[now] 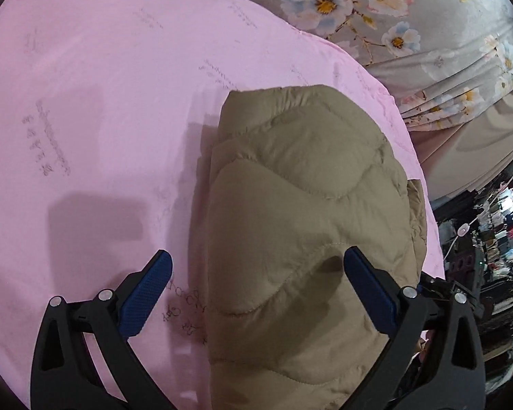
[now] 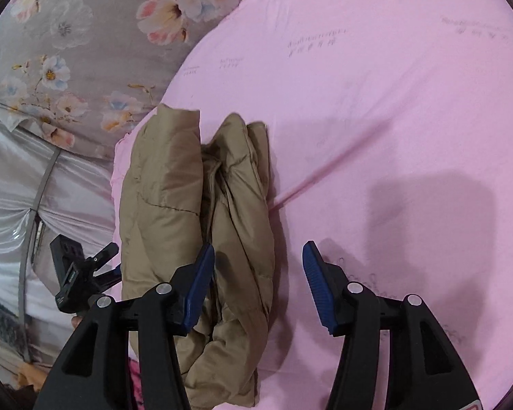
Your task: Fold large clothes
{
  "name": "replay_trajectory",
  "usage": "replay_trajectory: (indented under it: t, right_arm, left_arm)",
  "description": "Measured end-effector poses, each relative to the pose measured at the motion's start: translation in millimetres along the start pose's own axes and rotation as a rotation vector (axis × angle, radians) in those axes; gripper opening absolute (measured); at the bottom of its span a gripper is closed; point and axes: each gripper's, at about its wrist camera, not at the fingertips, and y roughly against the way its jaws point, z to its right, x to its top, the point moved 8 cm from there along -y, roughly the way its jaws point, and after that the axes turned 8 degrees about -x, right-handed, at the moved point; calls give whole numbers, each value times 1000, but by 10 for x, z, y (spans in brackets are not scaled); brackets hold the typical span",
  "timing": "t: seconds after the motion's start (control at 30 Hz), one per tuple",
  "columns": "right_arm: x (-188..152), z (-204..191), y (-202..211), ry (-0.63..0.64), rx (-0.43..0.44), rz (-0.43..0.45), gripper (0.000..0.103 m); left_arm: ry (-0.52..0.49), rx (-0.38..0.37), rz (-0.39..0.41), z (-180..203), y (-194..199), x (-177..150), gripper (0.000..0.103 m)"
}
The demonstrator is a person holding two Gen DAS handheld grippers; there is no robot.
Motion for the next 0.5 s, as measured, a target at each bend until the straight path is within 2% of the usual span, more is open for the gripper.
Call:
replay_trajectory:
  t: [0.13,0.23,0.4,0.5]
  right_arm:
    - [-128,-120,-255,4,76,-73,54]
    - [-176,-191,-362,-35,182,-98,54]
    - [-173,-348,-474,4,190,-81,56]
    - [-155,-452,-520,33,189,-59,54]
  left_arm:
    - [33,-132,-65,45,-180,-105,98]
    - [42,-161,-69,47,-272,-132,98]
    - [57,-217,-63,22,-391,-147,98]
    - [42,-221,-49,28,-387,-133,98]
